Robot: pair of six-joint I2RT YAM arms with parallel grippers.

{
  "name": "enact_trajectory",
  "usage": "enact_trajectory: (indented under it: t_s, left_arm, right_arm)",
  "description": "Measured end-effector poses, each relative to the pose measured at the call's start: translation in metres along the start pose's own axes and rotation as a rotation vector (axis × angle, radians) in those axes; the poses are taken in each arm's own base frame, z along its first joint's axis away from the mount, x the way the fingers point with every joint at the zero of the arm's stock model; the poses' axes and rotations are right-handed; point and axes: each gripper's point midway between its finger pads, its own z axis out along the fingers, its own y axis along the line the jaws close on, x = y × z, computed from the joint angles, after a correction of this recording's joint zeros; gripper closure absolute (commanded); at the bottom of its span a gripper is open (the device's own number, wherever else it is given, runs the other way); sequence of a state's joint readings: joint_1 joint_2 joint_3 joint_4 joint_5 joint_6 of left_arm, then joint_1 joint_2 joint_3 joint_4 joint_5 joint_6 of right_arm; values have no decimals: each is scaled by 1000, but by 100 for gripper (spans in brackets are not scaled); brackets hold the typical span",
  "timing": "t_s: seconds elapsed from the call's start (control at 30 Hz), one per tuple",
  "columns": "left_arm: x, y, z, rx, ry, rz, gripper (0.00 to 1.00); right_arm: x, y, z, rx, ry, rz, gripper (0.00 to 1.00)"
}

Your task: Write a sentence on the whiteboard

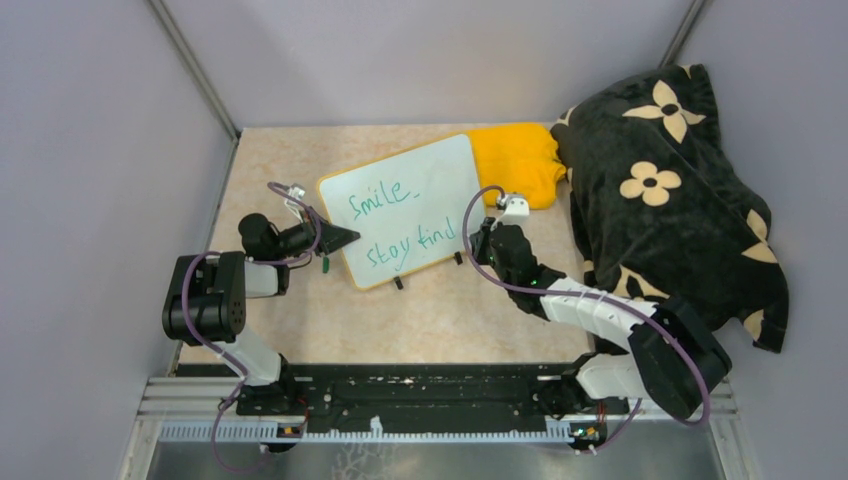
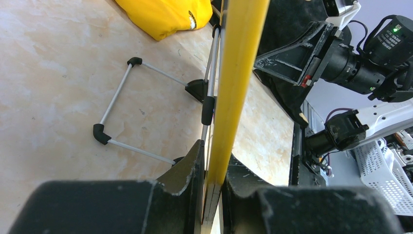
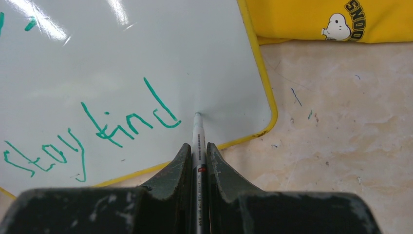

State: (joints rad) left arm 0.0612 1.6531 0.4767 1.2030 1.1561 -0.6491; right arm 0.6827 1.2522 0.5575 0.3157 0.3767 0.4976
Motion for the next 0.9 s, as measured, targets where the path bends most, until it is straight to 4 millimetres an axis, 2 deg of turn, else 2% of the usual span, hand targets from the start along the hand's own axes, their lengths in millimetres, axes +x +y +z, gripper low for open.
enact_trajectory:
  t_s: [0.73, 0.9]
  left_arm:
    - [0, 0, 0, 1, 1, 1, 79]
    - [0, 0, 0, 1, 1, 0, 77]
  right_arm:
    - [5, -2, 3, 6, 13, 0, 100]
    - [3, -1, -2, -5, 18, 2, 100]
